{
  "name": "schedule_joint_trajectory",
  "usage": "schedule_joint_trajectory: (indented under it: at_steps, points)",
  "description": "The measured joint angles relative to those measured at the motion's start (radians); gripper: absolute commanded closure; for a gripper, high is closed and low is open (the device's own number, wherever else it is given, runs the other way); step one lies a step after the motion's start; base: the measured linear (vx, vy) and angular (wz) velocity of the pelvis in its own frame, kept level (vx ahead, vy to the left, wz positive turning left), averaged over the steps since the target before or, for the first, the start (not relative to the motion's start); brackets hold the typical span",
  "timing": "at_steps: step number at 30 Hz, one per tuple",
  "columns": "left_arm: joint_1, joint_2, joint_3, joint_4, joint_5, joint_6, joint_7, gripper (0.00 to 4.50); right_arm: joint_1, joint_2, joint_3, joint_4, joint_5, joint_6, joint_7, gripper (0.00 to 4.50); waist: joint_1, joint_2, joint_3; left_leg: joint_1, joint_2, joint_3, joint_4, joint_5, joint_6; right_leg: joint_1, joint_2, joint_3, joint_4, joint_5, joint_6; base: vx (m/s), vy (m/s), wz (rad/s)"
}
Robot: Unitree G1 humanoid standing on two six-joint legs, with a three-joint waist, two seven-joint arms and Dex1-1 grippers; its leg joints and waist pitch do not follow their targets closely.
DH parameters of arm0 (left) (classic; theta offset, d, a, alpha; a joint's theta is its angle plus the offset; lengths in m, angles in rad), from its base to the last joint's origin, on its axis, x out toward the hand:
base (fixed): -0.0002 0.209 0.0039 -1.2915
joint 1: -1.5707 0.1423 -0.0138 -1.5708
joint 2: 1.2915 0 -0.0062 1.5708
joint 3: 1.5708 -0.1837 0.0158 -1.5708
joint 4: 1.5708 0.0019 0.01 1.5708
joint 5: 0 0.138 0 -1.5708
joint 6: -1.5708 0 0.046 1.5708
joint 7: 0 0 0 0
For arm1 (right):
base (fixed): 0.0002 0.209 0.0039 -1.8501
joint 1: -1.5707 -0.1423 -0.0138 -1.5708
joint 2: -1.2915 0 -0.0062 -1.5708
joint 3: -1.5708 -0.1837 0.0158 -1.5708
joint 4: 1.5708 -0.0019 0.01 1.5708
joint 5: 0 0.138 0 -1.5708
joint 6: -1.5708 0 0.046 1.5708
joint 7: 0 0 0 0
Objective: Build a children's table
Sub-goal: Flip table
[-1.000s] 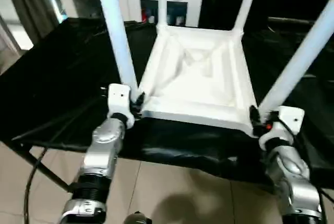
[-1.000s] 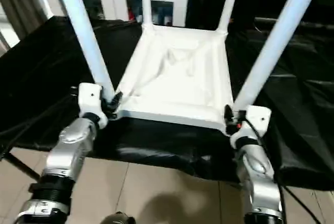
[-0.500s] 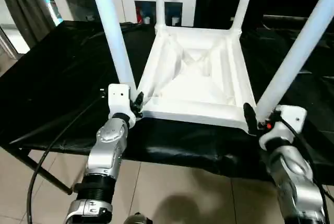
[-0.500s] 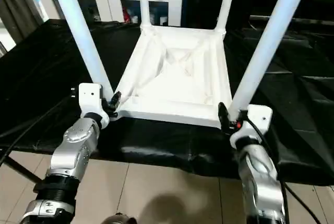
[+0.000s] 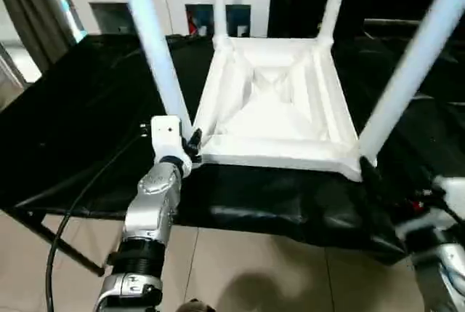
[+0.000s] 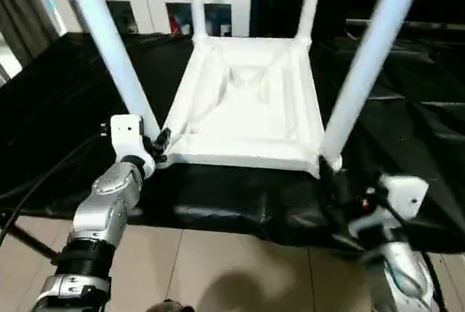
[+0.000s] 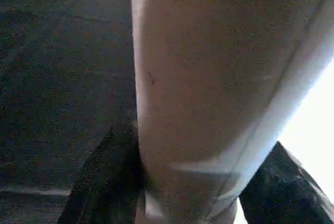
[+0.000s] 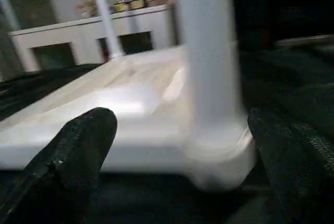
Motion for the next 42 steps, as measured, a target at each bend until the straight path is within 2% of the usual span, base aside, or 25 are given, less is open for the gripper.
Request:
schedule_joint_trajectory:
  at_steps: [4, 6, 9, 15, 18, 21, 23, 30, 38, 39, 42]
  points:
    - [-0.025, -0.033, 0.052, 0.000, -0.087, 0.044, 0.004, 2.38, -0.031, -0.004, 0.105, 0.013, -0.009, 0.100, 0.019, 0.00, -0.001, 0.001, -0.001, -0.001, 0.000, 0.000, -0.003, 0.000, 0.000, -0.006, -0.001, -0.002, 0.000, 0.003, -0.001, 0.000, 0.000, 0.00]
    - [-0.028, -0.043, 0.068, -0.007, -0.116, 0.066, 0.004, 2.38, -0.096, 0.016, 0.136, 0.060, -0.021, 0.142, 0.004, 0.00, 0.000, 0.001, -0.001, -0.002, 0.000, 0.000, -0.003, 0.001, 0.001, -0.006, -0.001, -0.002, 0.000, 0.003, -0.002, 0.000, 0.000, 0.00]
    - [-0.027, -0.051, 0.066, -0.031, -0.123, 0.092, 0.000, 2.38, -0.178, 0.045, 0.145, 0.121, -0.032, 0.175, -0.027, 0.00, 0.005, 0.002, -0.002, -0.004, 0.000, 0.001, -0.002, 0.003, 0.004, -0.007, -0.003, -0.003, -0.001, 0.003, -0.002, 0.000, 0.000, 0.00]
    - [-0.020, -0.056, 0.064, -0.082, -0.129, 0.130, 0.002, 2.38, -0.346, 0.137, 0.136, 0.253, 0.050, 0.264, -0.068, 0.00, 0.007, -0.001, -0.002, -0.018, -0.001, 0.003, 0.002, 0.008, 0.014, -0.017, -0.005, -0.004, 0.000, 0.003, -0.001, 0.000, 0.000, 0.00]
    - [-0.014, -0.057, 0.065, -0.103, -0.135, 0.138, 0.003, 2.38, -0.388, 0.185, 0.102, 0.309, 0.126, 0.288, -0.069, 0.00, 0.009, -0.008, 0.000, -0.022, -0.001, 0.004, 0.005, 0.008, 0.015, -0.023, -0.005, -0.003, 0.004, 0.003, -0.001, 0.000, 0.000, 0.00]
    - [-0.008, -0.060, 0.066, -0.115, -0.139, 0.145, 0.006, 2.38, -0.426, 0.226, 0.059, 0.333, 0.197, 0.297, -0.069, 0.00, 0.008, -0.010, 0.001, -0.025, 0.000, 0.004, 0.010, 0.007, 0.017, -0.025, -0.006, -0.003, 0.008, 0.003, -0.001, 0.000, 0.000, 0.00]
    - [0.002, -0.063, 0.067, -0.132, -0.140, 0.152, 0.011, 2.38, -0.470, 0.254, 0.026, 0.369, 0.220, 0.296, -0.080, 0.00, 0.006, -0.012, 0.002, -0.025, 0.000, 0.004, 0.011, 0.007, 0.017, -0.025, -0.006, -0.003, 0.010, 0.003, -0.001, 0.000, 0.000, 0.00]
    - [0.017, -0.068, 0.065, -0.149, -0.141, 0.166, 0.012, 2.38, -0.597, 0.297, -0.045, 0.534, 0.251, 0.240, -0.119, 0.00, 0.003, -0.015, 0.001, -0.022, 0.000, 0.005, 0.011, 0.008, 0.013, -0.025, -0.006, -0.002, 0.014, 0.005, -0.001, 0.000, 0.000, 0.00]
    - [0.025, -0.070, 0.062, -0.173, -0.143, 0.184, 0.014, 2.38, -0.757, 0.318, -0.102, 0.734, 0.274, 0.214, -0.137, 0.00, 0.002, -0.016, 0.002, -0.023, 0.000, 0.006, 0.011, 0.011, 0.017, -0.025, -0.006, -0.002, 0.014, 0.006, 0.000, 0.000, 0.000, 0.00]
    - [0.026, -0.071, 0.062, -0.176, -0.143, 0.185, 0.015, 2.38, -0.769, 0.315, -0.108, 0.756, 0.275, 0.210, -0.136, 0.17, 0.001, -0.018, 0.002, -0.022, 0.000, 0.006, 0.011, 0.011, 0.017, -0.025, -0.006, -0.002, 0.014, 0.006, 0.000, 0.000, 0.000, 0.00]
    - [0.030, -0.073, 0.064, -0.184, -0.143, 0.185, 0.019, 2.38, -0.809, 0.314, -0.134, 0.819, 0.286, 0.202, -0.137, 0.28, -0.002, -0.021, 0.003, -0.022, 0.001, 0.007, 0.011, 0.011, 0.018, -0.025, -0.006, -0.002, 0.015, 0.006, 0.000, 0.000, 0.000, 0.00]
